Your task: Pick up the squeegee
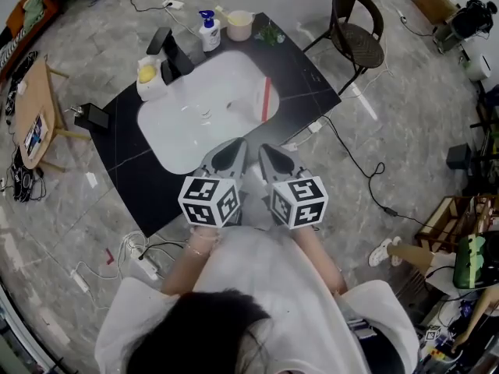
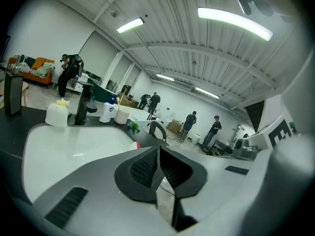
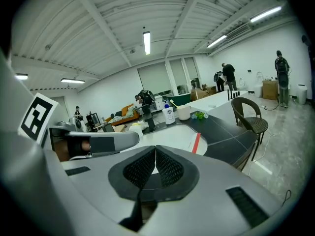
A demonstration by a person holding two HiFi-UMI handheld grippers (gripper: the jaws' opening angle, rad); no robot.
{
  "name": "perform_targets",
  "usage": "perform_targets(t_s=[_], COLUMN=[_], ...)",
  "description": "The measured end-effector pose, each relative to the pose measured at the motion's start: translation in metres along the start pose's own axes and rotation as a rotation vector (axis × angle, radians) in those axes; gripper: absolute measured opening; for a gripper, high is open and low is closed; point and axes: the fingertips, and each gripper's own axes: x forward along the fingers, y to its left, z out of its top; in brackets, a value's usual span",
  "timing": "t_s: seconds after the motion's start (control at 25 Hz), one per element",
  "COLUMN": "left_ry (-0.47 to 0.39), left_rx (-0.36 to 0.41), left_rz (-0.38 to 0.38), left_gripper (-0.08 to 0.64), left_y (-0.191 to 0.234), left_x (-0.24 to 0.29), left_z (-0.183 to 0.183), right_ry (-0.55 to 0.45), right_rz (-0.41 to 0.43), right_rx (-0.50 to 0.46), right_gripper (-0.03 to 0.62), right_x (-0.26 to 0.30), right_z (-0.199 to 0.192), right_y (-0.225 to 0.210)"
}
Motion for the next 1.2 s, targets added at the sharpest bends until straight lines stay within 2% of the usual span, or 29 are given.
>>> perform_targets(t_s=[0.16,0.36,0.52,0.68,1.08,1.2], left_ry=[0.034,0.047,0.073,0.099,0.144,0.162], left_rx=[0.004,-0.023,-0.028,-0.037,-0.048,-0.045], left_rz=[-0.001,0.048,0.01,-0.021,-0.061,-0.042], left_gripper=[0.04,0.04,0.04,0.04,0.04,0.04], left_y=[0.015,0.044,0.055,0.064,0.062,0.065], left_x=[0.015,0.027,0.036,0.038,0.055,0.062], left_z=[0.006,0.012,0.017,0.018,0.018,0.014], right_ry=[0.017,0.033,0.089,0.108,0.148,0.182], right_rz=[-0.039,-0.058,-0.037,-0.061,-0.085,-0.067], right_rx=[0.011,0.028,0.048,0.076,0.118,0.122], right_gripper=[0.028,0.028,0.028,0.028,0.029,0.029], right_x=[0.019,0.041,0.061,0.069,0.083,0.09], right_z=[0.008,0.017,0.016,0.02,0.021,0.018], right_y=[-0.011,-0.017,-0.019,-0.025,-0.047,-0.055])
